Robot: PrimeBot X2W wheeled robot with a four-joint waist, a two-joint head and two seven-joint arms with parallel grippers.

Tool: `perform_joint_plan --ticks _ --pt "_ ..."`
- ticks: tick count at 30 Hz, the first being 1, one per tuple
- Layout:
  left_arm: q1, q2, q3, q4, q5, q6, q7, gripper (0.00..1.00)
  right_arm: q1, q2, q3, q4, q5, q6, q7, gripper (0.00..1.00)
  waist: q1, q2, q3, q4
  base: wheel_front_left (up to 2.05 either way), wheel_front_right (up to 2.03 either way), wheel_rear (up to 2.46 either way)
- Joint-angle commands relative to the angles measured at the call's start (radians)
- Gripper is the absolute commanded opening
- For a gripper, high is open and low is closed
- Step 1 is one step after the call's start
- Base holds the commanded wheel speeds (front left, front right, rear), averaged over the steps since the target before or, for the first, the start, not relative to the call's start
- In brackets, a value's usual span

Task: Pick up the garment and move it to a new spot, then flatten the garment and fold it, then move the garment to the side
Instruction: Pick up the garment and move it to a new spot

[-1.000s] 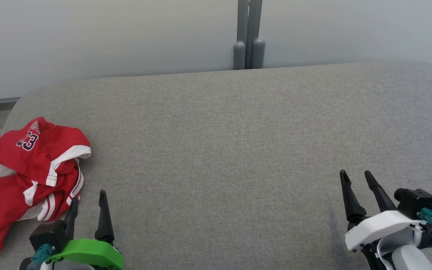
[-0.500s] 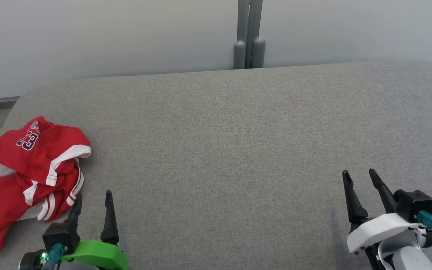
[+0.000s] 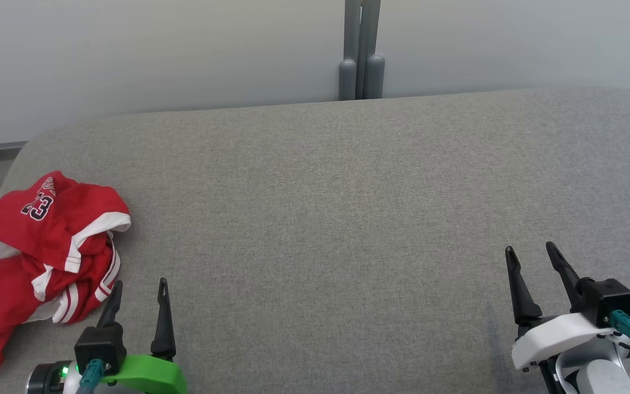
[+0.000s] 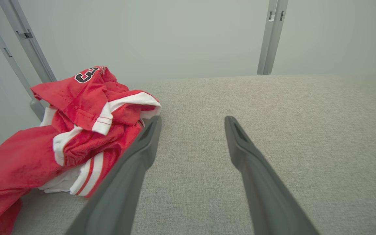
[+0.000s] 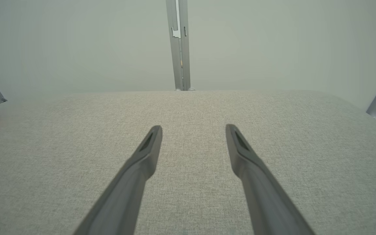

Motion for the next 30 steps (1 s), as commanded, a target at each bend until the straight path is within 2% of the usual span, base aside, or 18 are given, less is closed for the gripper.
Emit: perform_joint_plan --ticks 1,5,15,21,26,30 --pt "0.016 0.007 0.001 0.000 0.025 0.004 -0.011 1.00 0.013 -0.004 0.001 -0.006 -0.030 0.000 -0.011 1.00 0.0000 0.0000 0.000 -0.001 0.00 0.00 0.00" --pt "0.017 0.007 0.006 0.006 0.042 0.007 -0.019 1.00 0.015 0.000 0.005 -0.010 -0.060 0.000 -0.018 1.00 0.0000 0.0000 0.002 -0.002 0.00 0.00 0.00" --pt "0.018 0.005 0.013 0.004 0.031 0.012 -0.016 1.00 0.018 0.006 -0.014 -0.013 -0.052 0.000 -0.017 1.00 0.0000 0.0000 0.003 0.007 0.00 0.00 0.00" --pt "0.017 0.005 0.017 0.002 0.028 0.013 -0.016 1.00 0.017 0.012 0.008 -0.021 -0.059 0.000 -0.017 1.00 0.0000 0.0000 0.002 0.027 0.00 0.00 0.00" --pt "0.020 0.005 0.036 0.006 0.013 0.018 -0.016 1.00 -0.001 0.003 0.060 -0.015 -0.049 0.000 -0.017 1.00 0.0000 0.0000 0.001 0.068 0.00 0.00 0.00" --pt "0.022 0.005 0.041 0.018 -0.002 0.014 -0.016 1.00 -0.005 -0.002 0.096 -0.006 -0.032 0.000 -0.017 1.00 0.0000 0.0000 -0.001 0.139 0.00 0.00 0.00"
